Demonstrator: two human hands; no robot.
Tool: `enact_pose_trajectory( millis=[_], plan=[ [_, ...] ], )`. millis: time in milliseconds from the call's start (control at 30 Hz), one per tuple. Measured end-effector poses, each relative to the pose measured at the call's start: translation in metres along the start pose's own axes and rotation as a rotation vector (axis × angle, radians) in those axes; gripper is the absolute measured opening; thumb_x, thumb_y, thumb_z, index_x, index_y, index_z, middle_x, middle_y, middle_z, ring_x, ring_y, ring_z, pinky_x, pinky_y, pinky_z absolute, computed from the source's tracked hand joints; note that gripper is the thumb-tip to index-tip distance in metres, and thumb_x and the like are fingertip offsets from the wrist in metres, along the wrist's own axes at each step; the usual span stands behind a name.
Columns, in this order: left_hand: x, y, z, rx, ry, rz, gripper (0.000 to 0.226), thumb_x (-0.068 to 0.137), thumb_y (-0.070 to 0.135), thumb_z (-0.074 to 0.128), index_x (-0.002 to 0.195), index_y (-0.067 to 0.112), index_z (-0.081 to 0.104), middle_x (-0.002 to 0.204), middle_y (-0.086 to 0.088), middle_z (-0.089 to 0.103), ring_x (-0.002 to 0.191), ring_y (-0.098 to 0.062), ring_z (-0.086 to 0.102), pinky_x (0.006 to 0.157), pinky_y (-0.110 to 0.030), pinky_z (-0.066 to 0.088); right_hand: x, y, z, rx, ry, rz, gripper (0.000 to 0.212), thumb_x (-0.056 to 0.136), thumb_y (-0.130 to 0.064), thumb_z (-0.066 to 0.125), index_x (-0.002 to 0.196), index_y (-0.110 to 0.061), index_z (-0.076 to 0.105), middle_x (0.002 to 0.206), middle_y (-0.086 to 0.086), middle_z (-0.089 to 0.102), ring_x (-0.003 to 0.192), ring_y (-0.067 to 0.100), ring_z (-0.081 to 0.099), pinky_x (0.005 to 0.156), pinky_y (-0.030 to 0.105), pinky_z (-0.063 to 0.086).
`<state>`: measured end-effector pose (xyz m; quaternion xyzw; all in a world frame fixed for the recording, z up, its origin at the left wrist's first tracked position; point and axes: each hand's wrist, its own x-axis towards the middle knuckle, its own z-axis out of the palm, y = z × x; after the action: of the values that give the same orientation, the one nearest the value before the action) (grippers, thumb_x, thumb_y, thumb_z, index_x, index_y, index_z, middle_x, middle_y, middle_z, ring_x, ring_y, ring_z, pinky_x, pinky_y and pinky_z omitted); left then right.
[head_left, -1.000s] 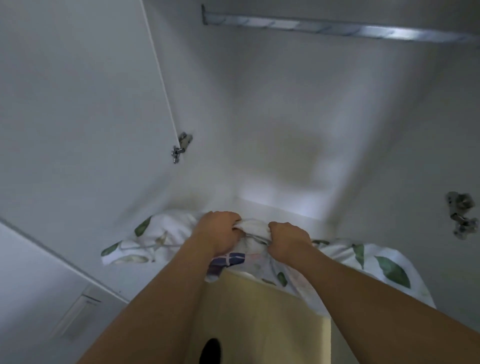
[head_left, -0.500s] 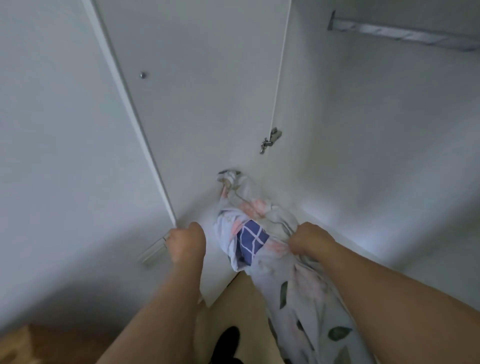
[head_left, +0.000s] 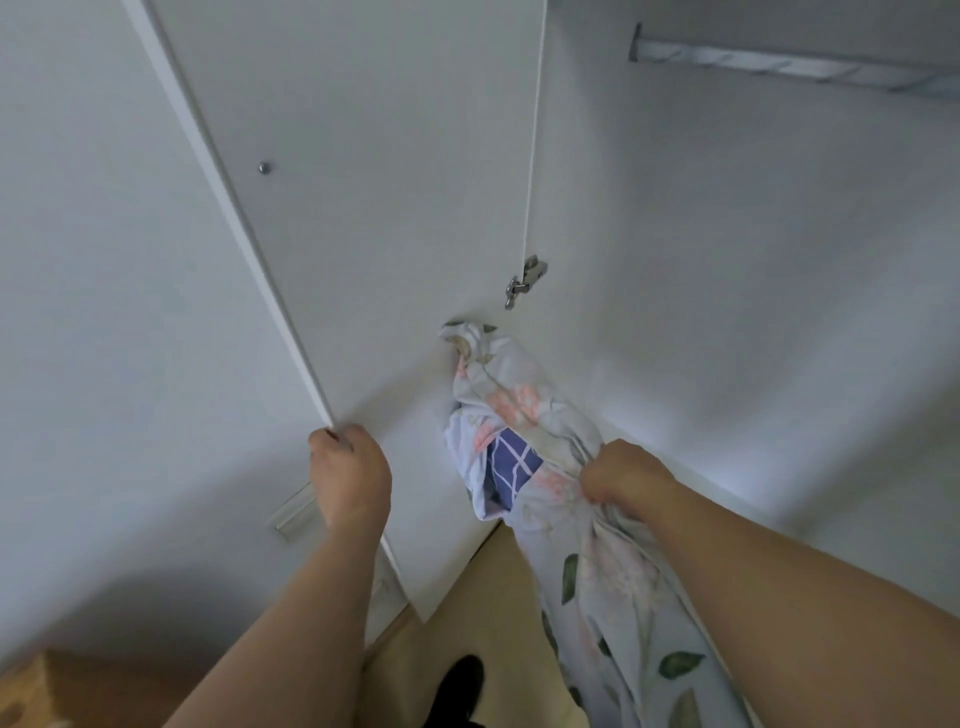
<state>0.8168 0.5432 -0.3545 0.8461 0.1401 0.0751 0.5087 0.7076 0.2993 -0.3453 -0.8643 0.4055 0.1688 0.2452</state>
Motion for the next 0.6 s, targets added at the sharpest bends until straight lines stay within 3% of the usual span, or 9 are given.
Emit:
enact_pose_trajectory(
  millis=[200, 367, 500, 600],
  plan=[
    [-0.038, -0.016, 0.001, 0.169, -0.052, 0.282, 0.040, 0.099, 0.044, 0.038, 0.078, 0.010, 0.041, 0.071, -0.009, 0.054, 0.068, -0.031, 0.050, 0.061, -0.037, 0.035, 0.007, 0.024, -0.001, 0.047, 0.016, 0.014, 0.028, 0.081, -0.021, 0.056, 0.105, -0.007, 0.060, 0.100, 0.009, 0.061, 0.095, 0.029, 0.063, 0.085, 0.034, 0.053],
    [-0.074, -0.005, 0.013, 0.392, -0.308, 0.469, 0.048, 0.097, 0.050, 0.039, 0.067, 0.013, 0.048, 0.056, 0.003, 0.050, 0.060, -0.027, 0.055, 0.056, -0.031, 0.034, 0.011, 0.042, 0.000, 0.048, 0.007, 0.029, 0.020, 0.081, -0.021, 0.057, 0.097, -0.009, 0.057, 0.098, 0.009, 0.061, 0.088, 0.027, 0.060, 0.078, 0.031, 0.049],
    [-0.092, 0.002, 0.042, 0.455, -0.416, 0.826, 0.058, 0.087, 0.059, 0.035, 0.073, 0.013, 0.066, 0.084, 0.001, 0.060, 0.059, -0.023, 0.061, 0.051, -0.027, 0.044, 0.012, 0.058, -0.003, 0.082, -0.023, 0.055, 0.007, 0.080, -0.014, 0.057, 0.083, -0.008, 0.055, 0.092, 0.008, 0.060, 0.086, 0.026, 0.060, 0.070, 0.028, 0.045],
    [-0.116, 0.020, 0.068, 0.439, -0.428, 0.957, 0.057, 0.084, 0.058, 0.042, 0.067, 0.011, 0.069, 0.097, 0.003, 0.059, 0.060, -0.018, 0.060, 0.047, -0.025, 0.044, 0.010, 0.074, -0.010, 0.104, -0.026, 0.086, 0.007, 0.080, -0.013, 0.054, 0.074, -0.011, 0.052, 0.085, 0.006, 0.059, 0.084, 0.025, 0.061, 0.066, 0.026, 0.045]
  ],
)
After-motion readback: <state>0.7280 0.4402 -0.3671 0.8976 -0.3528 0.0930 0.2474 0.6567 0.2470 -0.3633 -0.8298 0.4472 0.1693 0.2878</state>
